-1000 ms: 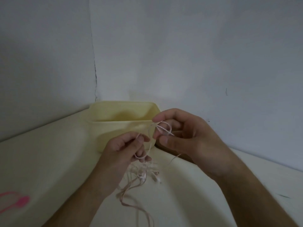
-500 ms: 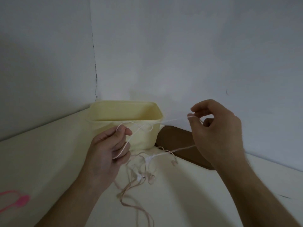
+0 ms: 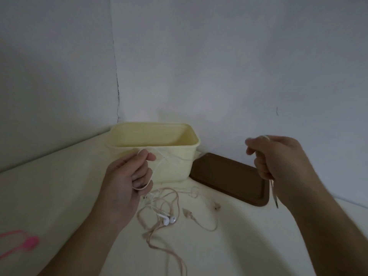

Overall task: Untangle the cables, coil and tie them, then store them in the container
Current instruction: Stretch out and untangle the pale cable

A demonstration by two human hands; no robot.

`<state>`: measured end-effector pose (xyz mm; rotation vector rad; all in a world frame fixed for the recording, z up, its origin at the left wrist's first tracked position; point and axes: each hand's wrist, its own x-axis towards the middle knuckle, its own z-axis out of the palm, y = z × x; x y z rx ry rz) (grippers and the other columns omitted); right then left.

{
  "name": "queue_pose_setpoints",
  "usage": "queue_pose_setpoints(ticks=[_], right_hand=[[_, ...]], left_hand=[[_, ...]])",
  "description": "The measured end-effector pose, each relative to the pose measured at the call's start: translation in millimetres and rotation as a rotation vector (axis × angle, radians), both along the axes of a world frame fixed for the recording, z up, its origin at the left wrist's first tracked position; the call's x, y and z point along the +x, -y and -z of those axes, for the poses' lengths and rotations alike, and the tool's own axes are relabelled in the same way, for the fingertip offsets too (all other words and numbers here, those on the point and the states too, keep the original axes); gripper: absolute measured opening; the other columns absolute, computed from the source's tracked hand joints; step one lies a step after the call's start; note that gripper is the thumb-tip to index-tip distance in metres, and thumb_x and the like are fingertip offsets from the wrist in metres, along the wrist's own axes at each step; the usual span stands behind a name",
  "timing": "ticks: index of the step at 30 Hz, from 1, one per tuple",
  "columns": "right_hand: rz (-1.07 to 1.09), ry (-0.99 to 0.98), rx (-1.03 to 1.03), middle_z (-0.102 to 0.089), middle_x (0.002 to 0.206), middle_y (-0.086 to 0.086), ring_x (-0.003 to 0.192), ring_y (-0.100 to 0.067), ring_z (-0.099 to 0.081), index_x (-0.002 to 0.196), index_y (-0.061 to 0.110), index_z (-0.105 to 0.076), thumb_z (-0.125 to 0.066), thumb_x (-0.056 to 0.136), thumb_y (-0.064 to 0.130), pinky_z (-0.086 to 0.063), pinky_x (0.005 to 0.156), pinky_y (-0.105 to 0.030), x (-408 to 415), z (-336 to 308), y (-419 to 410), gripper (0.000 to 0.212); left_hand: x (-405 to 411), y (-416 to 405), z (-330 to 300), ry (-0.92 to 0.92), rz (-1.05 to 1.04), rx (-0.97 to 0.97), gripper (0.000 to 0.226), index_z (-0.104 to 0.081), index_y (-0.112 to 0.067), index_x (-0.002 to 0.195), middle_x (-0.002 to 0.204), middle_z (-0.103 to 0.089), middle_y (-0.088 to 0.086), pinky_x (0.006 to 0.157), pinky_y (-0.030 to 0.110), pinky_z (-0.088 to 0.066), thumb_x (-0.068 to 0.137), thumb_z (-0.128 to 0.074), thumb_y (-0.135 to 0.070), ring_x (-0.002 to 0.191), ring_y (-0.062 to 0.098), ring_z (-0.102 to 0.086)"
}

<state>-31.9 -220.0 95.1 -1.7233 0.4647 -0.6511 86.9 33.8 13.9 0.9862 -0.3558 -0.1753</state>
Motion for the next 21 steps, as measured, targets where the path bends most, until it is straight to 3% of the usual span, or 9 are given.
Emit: queue_pose_setpoints(ticks=[2, 4, 7, 9, 11, 14, 17, 19, 21], right_hand=[[-0.084, -0.079, 0.012, -0.031, 0.053, -0.004, 0.048, -0.017, -0.022, 0.065, 0.007, -0.065, -0.061, 0.094, 0.003, -0.016, 0.052, -0.029, 0.8, -1.7, -1.9, 0.030], [-0.198, -0.079, 0.158, -0.025, 0.056, -0.002, 0.052, -0.015, -0.017, 0.070, 0.003, -0.056, -0.046, 0.094, -0.006, -0.011, 0.051, -0.028, -0.3, -6.0, -3.8, 0.027], [-0.307, 0.036, 0.301, -0.020, 0.064, -0.001, 0.056, -0.015, -0.013, 0.064, 0.010, -0.051, -0.042, 0.088, -0.001, -0.008, 0.049, -0.030, -4.4, -11.6, -7.3, 0.028], [-0.206, 0.167, 0.385, -0.018, 0.063, 0.000, 0.054, -0.016, -0.010, 0.058, 0.020, -0.036, -0.048, 0.088, 0.003, -0.007, 0.051, -0.034, -5.3, -11.7, -5.8, 0.036], [-0.050, 0.320, 0.513, -0.015, 0.063, 0.002, 0.054, -0.018, -0.009, 0.067, 0.025, -0.021, -0.052, 0.089, 0.007, -0.007, 0.051, -0.036, -5.4, -10.4, -0.2, 0.043], [0.133, 0.462, 0.606, -0.017, 0.063, 0.003, 0.052, -0.018, -0.014, 0.071, 0.025, -0.019, -0.054, 0.092, 0.009, -0.014, 0.049, -0.033, -8.8, -10.1, 9.9, 0.044], [0.285, 0.328, 0.365, -0.032, 0.053, 0.003, 0.050, -0.018, -0.028, 0.059, 0.019, -0.040, -0.060, 0.089, 0.004, -0.024, 0.051, -0.034, -10.0, -7.1, 15.4, 0.039], [0.275, 0.081, -0.023, -0.042, 0.051, 0.001, 0.055, -0.020, -0.040, 0.061, 0.010, -0.052, -0.065, 0.083, 0.003, -0.031, 0.057, -0.035, -6.0, -1.7, 15.5, 0.027], [0.132, -0.210, -0.370, -0.046, 0.048, 0.004, 0.055, -0.022, -0.047, 0.062, 0.010, -0.056, -0.066, 0.079, 0.005, -0.036, 0.058, -0.032, -1.3, 3.9, 7.3, 0.021]], left_hand=[[-0.8, 1.9, 0.5, 0.012, -0.035, 0.048, 0.018, -0.070, 0.002, 0.095, 0.061, -0.021, -0.001, 0.047, 0.024, -0.019, 0.097, -0.060, -0.013, 0.048, 0.012, -0.022], [0.4, 3.1, 1.7, 0.004, -0.107, 0.118, 0.018, -0.073, 0.003, 0.097, 0.063, -0.028, 0.001, 0.050, 0.026, -0.022, 0.093, -0.056, 0.000, 0.049, 0.015, -0.027], [5.1, 3.1, 5.2, -0.053, -0.255, 0.223, 0.024, -0.075, 0.000, 0.093, 0.062, -0.038, 0.001, 0.052, 0.025, -0.024, 0.089, -0.051, 0.002, 0.049, 0.016, -0.031], [8.8, 1.7, 6.2, -0.121, -0.331, 0.267, 0.020, -0.073, -0.006, 0.088, 0.057, -0.039, -0.006, 0.050, 0.024, -0.024, 0.092, -0.053, -0.005, 0.044, 0.011, -0.030], [13.1, -0.6, 6.8, -0.168, -0.386, 0.269, 0.016, -0.071, -0.009, 0.087, 0.055, -0.037, -0.008, 0.048, 0.025, -0.025, 0.093, -0.057, -0.009, 0.044, 0.009, -0.029], [15.8, -3.7, 7.5, -0.170, -0.434, 0.234, 0.013, -0.069, -0.010, 0.085, 0.056, -0.036, -0.009, 0.048, 0.025, -0.025, 0.092, -0.059, -0.007, 0.048, 0.010, -0.029], [12.4, -3.3, 6.2, -0.102, -0.366, 0.154, 0.019, -0.068, -0.010, 0.085, 0.059, -0.035, -0.007, 0.047, 0.024, -0.021, 0.094, -0.056, 0.001, 0.051, 0.011, -0.026], [7.4, -1.2, 3.1, -0.024, -0.243, 0.090, 0.021, -0.069, -0.007, 0.091, 0.061, -0.034, -0.003, 0.047, 0.026, -0.015, 0.096, -0.053, 0.006, 0.052, 0.012, -0.023], [2.4, 0.5, 1.0, 0.053, -0.124, 0.064, 0.021, -0.071, -0.005, 0.098, 0.065, -0.031, 0.002, 0.048, 0.027, -0.013, 0.096, -0.053, 0.006, 0.053, 0.014, -0.022]])
